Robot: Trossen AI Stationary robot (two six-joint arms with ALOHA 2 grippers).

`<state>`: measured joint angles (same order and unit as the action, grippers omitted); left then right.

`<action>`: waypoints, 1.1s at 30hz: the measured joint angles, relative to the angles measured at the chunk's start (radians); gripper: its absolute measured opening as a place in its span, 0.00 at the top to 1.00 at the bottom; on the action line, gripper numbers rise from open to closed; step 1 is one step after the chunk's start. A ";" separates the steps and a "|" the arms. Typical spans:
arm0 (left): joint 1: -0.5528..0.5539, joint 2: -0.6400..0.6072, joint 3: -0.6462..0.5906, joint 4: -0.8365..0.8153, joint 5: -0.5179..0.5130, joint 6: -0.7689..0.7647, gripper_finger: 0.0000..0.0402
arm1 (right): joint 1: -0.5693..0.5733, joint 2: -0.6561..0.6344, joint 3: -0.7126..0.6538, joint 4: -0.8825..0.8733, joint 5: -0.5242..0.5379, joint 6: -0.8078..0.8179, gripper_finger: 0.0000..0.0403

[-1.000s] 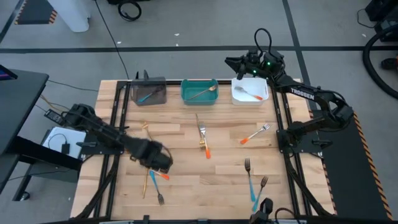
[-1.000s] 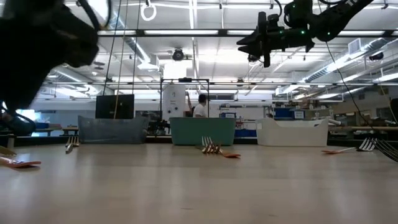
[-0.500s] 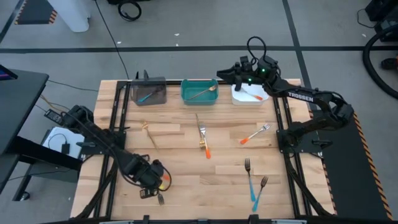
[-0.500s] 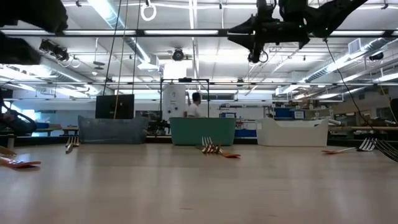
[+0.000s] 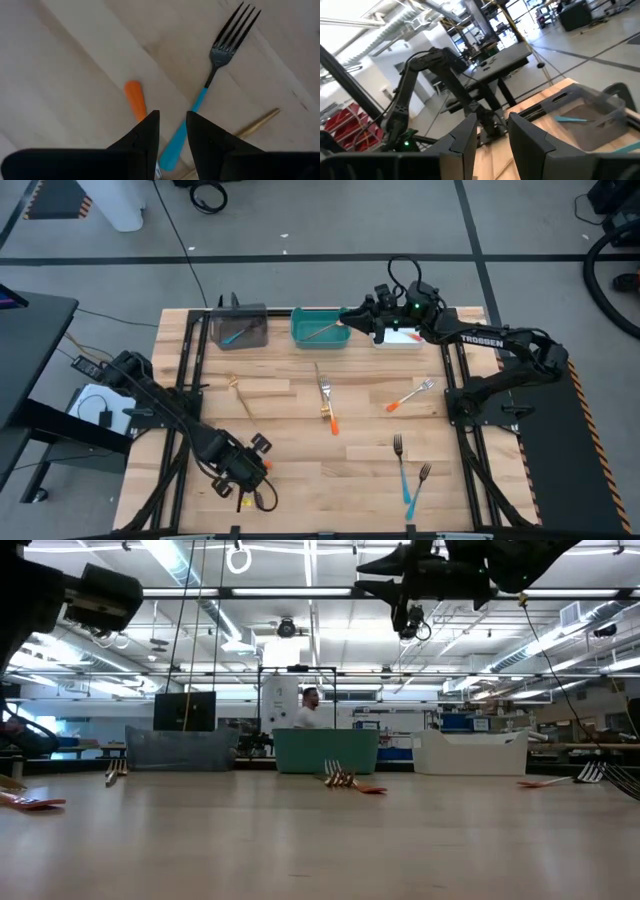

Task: Sort silverware by color (type)
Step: Put the blue fork into the black bin

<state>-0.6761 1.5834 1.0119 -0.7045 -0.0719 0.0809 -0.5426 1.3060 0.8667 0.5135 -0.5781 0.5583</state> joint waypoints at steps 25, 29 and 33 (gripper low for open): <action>-0.101 0.171 0.000 0.092 0.030 0.020 0.74 | 0.024 0.000 0.000 0.000 0.000 0.000 0.71; -0.097 0.193 0.002 0.094 0.005 0.019 0.74 | 0.024 0.000 0.000 0.000 0.000 0.000 0.71; -0.087 0.196 0.002 0.099 0.000 0.018 0.74 | 0.024 0.000 0.000 -0.001 0.000 0.000 0.71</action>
<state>-0.7626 1.7796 1.0140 -0.6054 -0.0719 0.0986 -0.5182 1.3060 0.8665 0.5121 -0.5777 0.5587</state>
